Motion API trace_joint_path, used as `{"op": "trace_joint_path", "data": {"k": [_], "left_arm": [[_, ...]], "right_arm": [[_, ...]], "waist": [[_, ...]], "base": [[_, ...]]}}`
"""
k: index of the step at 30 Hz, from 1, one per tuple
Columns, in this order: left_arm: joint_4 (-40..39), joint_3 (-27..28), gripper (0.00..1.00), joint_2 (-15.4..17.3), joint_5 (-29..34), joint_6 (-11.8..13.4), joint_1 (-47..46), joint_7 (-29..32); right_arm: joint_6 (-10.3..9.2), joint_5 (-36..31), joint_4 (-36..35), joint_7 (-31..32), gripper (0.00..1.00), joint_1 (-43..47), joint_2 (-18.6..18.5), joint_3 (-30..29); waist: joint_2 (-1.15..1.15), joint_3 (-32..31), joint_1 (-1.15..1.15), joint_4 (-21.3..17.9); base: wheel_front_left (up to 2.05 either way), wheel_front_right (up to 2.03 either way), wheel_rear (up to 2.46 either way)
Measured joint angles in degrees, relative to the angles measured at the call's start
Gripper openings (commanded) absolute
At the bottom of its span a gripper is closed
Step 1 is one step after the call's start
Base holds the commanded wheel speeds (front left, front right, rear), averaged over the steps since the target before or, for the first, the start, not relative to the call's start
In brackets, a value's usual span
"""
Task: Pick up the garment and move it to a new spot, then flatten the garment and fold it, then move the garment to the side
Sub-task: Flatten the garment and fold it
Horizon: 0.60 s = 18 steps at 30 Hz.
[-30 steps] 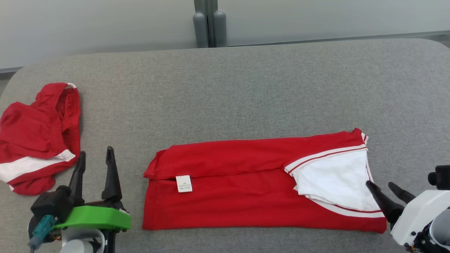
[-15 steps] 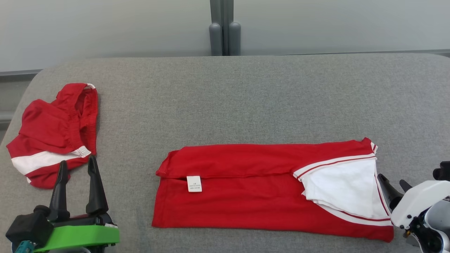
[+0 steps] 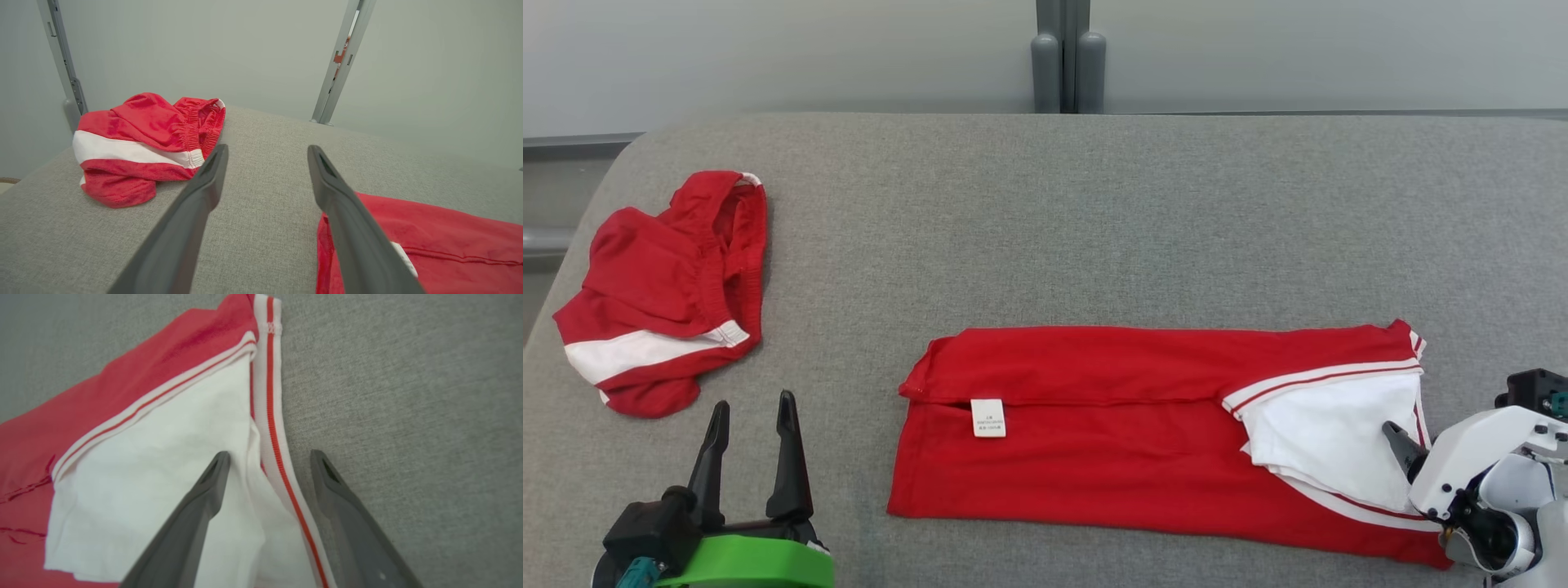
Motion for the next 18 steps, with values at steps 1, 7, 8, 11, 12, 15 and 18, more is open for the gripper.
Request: {"op": "trace_joint_path", "data": {"k": [1, 7, 8, 11, 12, 15, 18], "left_arm": [[0.26, -0.04, 1.00, 0.00, 0.01, 0.00, -0.12, 0.00], [1.02, -1.08, 1.00, 0.00, 0.25, 0.00, -0.87, 0.00], [1.04, -1.37, 1.00, 0.00, 0.25, 0.00, -1.12, 0.00], [1.04, -1.92, 1.00, 0.00, 0.24, 0.00, -1.44, 0.00], [1.03, -2.01, 1.00, 0.00, 0.23, 0.00, -1.45, 0.00], [0.94, -2.00, 1.00, 0.00, 0.14, 0.00, -1.49, 0.00], [0.67, -1.91, 1.00, 0.00, -0.02, 0.00, -1.60, 0.00]], "right_arm": [[0.00, 0.01, 1.05, 0.02, 1.00, -0.58, -0.02, 0.07], [0.01, -1.10, 4.99, 0.51, 1.00, -2.70, 0.02, -0.42], [0.01, -1.38, 5.63, 0.66, 1.00, -3.04, 0.08, -0.60], [0.05, -2.26, 7.17, 1.09, 1.00, -3.98, 0.18, -0.91], [0.04, -2.24, 7.61, 1.12, 1.00, -4.47, 0.26, -0.58], [-0.02, -2.15, 8.18, 1.44, 0.22, -5.34, 0.04, 0.60], [-0.01, -3.69, 8.46, 0.47, 0.00, -6.03, -0.53, 1.96]], "waist": [[0.00, 0.12, 0.00, 0.14], [0.00, 0.38, 0.00, 0.89], [0.00, 0.43, 0.00, 0.99], [0.00, 0.70, 0.00, 1.18], [0.00, 0.82, 0.00, 1.21], [0.00, 1.12, 0.00, 1.18], [0.00, 1.52, 0.00, 0.95]], "base": [[0.00, 0.00, 0.00], [0.00, 0.00, 0.00], [0.00, 0.00, 0.00], [0.00, 0.00, 0.00], [0.00, 0.00, 0.00], [0.00, 0.00, 0.00], [0.00, 0.00, 0.00]]}}
